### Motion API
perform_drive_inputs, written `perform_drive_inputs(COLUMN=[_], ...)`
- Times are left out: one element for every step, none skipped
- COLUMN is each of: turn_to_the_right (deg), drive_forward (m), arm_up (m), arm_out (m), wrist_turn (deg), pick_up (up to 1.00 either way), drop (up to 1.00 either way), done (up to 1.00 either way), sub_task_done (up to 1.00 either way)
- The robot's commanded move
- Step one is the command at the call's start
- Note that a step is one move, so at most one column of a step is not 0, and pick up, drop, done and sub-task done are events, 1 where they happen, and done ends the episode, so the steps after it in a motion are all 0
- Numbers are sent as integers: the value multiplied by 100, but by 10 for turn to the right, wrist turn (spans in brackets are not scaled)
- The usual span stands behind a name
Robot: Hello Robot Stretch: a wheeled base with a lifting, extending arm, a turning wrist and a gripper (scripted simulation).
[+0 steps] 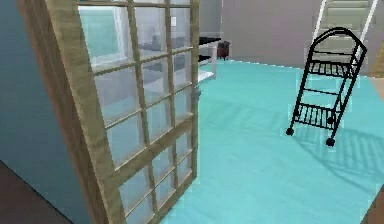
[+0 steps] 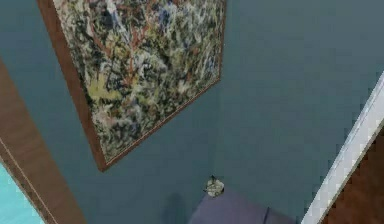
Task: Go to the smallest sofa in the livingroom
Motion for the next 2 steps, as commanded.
perform_drive_inputs(turn_to_the_right=[0, 450], drive_forward=[60, 0], arm_up=[0, 0], arm_out=[0, 0], wrist_turn=[0, 0], pick_up=[0, 0], drop=[0, 0], done=[0, 0], sub_task_done=[0, 0])
